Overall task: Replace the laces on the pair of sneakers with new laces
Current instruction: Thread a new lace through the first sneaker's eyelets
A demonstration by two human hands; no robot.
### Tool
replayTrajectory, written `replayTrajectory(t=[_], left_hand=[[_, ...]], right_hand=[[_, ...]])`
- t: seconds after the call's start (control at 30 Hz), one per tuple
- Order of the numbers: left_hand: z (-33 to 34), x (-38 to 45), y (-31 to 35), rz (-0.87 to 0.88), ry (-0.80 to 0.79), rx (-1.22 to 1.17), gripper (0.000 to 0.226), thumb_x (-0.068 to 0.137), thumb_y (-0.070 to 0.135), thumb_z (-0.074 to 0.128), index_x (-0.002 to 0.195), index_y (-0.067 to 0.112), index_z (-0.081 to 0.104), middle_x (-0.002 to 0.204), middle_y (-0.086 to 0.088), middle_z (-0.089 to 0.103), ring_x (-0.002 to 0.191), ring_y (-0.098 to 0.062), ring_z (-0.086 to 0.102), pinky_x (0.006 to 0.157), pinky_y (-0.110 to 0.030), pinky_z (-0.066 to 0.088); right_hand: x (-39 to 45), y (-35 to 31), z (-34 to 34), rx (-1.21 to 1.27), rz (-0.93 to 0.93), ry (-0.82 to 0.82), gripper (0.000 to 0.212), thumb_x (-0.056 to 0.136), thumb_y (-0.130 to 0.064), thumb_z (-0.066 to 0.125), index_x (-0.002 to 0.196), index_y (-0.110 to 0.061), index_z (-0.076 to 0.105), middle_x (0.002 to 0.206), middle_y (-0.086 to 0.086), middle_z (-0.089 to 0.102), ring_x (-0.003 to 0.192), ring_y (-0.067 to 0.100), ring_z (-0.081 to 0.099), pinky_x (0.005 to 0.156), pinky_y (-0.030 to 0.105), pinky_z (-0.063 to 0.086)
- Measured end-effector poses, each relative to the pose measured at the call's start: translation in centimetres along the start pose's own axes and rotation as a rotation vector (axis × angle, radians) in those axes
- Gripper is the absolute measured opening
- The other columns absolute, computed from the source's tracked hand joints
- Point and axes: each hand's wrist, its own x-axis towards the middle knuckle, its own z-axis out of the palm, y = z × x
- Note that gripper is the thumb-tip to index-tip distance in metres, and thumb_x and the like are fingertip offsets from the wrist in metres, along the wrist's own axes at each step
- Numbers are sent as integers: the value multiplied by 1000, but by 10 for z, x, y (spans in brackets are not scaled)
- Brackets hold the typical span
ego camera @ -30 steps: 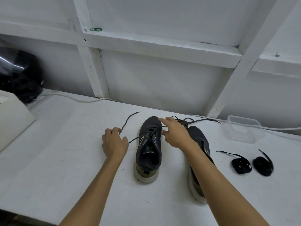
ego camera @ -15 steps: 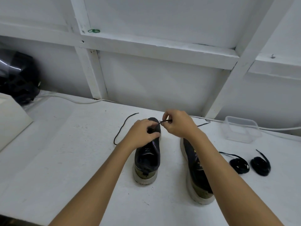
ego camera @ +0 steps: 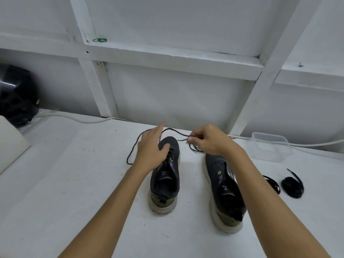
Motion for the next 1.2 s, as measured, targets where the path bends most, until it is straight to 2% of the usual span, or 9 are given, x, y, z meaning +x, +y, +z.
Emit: replayTrajectory(t=[0.1,0.2,0.27,0.4,0.7,0.83,1.0,1.07,1.2], left_hand=[[0,9,15,245,2,6,43,95,39,58,138,32,58,137,13,57,131,-14,40,107,-38,39],[-2,14,12,274,61,61,25,95,39,53,101,26,73,109,14,66,111,-17,51,91,-41,45],[-4,14,3,193,78,88,23,98,36,50,94,25,69,96,16,66,101,-19,54,84,-40,46],[-21,13,-18,-287,245,-197,24,101,27,46,92,21,67,78,3,69,81,-23,62,69,-31,44],[-37,2,-59,-582,341,-93,33,104,26,41,116,14,69,112,-8,69,95,-22,55,79,-33,41],[-31,-3,-52,-519,293,127,37,101,30,51,136,19,56,133,-8,55,124,-32,47,99,-50,43],[-27,-3,-19,-266,151,-47,9,94,23,62,98,20,70,93,6,66,85,-10,60,81,-27,48],[-27,-4,-4,-242,-23,-61,10,94,29,63,93,22,71,89,9,68,82,-2,60,72,-19,46],[-18,-9,9,-273,-298,52,20,93,41,64,90,24,73,90,8,70,85,-8,63,66,-20,44]], right_hand=[[2,-13,3,-2,-24,-61,21,95,-38,66,80,-26,74,55,-9,55,51,4,46,57,24,38],[3,-19,1,19,-20,-59,22,95,-38,65,82,-23,73,51,-11,53,48,3,45,55,24,37],[2,-17,-1,32,1,-43,20,97,-39,64,84,-27,73,53,-11,55,47,2,47,54,22,37],[-1,-6,-4,59,33,-26,23,101,-33,55,89,-28,74,56,-4,55,45,2,47,49,13,33],[-3,2,22,60,122,-91,27,100,-17,48,86,-25,69,80,-6,73,71,9,68,69,28,53],[-4,2,44,271,203,-7,18,100,-21,56,87,-22,69,83,-7,76,85,10,71,75,29,53],[-8,6,61,464,320,113,10,97,-30,66,91,-23,73,80,-10,64,74,8,57,75,29,49],[-13,4,65,605,385,142,7,96,-25,68,94,-21,73,85,-4,68,78,12,61,71,28,52],[-22,1,78,828,466,161,8,96,-12,66,92,-15,72,87,3,71,79,13,65,66,26,58]])
